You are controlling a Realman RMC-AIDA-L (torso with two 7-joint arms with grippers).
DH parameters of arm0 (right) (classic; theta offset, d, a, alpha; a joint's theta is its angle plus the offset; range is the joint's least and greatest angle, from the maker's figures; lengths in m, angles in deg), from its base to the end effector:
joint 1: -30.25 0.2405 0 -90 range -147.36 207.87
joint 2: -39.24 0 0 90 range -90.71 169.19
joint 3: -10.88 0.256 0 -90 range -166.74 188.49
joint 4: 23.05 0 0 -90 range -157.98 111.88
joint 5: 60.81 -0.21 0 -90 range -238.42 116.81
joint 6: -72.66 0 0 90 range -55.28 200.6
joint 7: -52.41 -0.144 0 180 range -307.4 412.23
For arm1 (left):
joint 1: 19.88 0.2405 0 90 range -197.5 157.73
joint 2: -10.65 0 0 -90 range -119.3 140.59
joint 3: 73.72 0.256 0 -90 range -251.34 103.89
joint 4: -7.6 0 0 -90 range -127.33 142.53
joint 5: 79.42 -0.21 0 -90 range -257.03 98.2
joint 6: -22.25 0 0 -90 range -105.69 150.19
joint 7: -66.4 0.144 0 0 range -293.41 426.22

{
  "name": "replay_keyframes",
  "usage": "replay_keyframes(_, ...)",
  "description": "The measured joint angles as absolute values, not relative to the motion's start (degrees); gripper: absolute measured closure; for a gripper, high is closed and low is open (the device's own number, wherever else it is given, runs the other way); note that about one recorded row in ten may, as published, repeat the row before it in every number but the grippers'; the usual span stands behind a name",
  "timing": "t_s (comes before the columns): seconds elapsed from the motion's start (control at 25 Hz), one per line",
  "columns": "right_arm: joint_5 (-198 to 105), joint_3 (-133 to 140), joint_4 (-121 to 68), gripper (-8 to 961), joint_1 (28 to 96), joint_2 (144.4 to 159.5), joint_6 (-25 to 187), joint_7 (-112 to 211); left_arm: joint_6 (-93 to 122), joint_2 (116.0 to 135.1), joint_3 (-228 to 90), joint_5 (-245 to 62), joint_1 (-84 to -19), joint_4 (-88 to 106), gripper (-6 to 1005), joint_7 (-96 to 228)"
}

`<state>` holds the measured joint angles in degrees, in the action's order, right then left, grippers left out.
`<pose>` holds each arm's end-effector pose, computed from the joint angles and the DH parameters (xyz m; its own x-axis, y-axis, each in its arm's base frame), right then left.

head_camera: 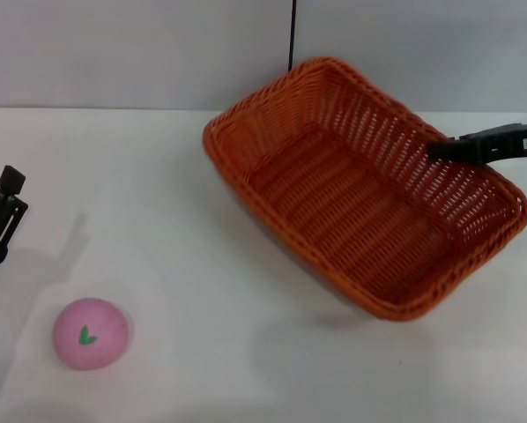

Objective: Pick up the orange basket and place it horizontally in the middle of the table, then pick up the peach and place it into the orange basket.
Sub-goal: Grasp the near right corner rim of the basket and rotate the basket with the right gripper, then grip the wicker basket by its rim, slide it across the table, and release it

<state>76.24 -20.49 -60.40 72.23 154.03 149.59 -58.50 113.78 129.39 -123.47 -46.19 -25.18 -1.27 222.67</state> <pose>0.2695 0.3981 0.0318 0.6221 -0.6974 -0.3560 -0.7820 -0.5756 -0.2390 -0.3520 0.1994 -0.0042 0.5141 -0.1286 0.8480 0.8106 -0.2503 -0.5294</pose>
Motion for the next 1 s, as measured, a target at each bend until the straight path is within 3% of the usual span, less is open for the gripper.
replay_keyframes(0.12,76.22,-21.45,-63.26,806,72.43,154.23,153.11,-53.7,114.16,129.34,-123.47,-46.19,-24.92,-1.27,185,222.67)
replay_keyframes(1.0,71.53,-31.74,-71.59,796,73.03,154.69,163.55,-22.96,121.05,129.21,-120.44,-46.2,-22.0,-0.66,188,222.67)
